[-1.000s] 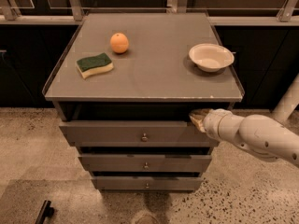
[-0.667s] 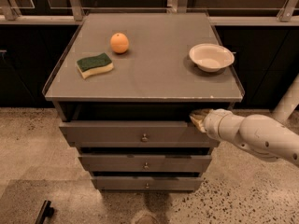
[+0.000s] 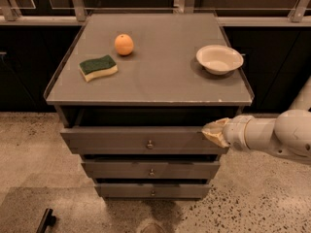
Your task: Open top drawer
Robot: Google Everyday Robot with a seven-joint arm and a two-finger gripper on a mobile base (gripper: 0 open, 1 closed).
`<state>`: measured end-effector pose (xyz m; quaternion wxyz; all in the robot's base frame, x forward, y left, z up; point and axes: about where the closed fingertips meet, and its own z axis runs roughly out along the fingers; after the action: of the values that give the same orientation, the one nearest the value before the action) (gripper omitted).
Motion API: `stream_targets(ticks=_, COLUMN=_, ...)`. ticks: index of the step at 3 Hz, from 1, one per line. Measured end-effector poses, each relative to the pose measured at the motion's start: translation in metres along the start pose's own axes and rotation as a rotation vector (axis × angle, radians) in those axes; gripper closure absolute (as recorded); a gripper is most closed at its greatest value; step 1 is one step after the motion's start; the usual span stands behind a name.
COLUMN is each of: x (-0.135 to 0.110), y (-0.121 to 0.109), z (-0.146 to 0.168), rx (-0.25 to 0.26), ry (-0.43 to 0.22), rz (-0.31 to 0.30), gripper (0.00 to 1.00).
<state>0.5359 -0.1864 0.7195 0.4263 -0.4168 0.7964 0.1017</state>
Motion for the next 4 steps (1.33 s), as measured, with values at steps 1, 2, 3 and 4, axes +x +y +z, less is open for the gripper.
stream_targets(ticks=1, x=-0.003, y=-0.011, z=0.006, rx=0.035, ry=-0.009, rz=0.008, gripper=1.00)
stream_targets(ticks=2, x=-0.007, y=-0.027, z=0.018, rx=0.076, ry=-0.050, rz=0.042, gripper=1.00)
stream_targets(ticks=3, x=-0.005, y=-0.040, z=0.029, rx=0.092, ry=-0.053, rz=0.071, gripper=1.00)
stream_targets(ticks=4, x=-0.001, y=-0.035, z=0.037, rx=0.078, ry=-0.045, rz=0.077, gripper=1.00)
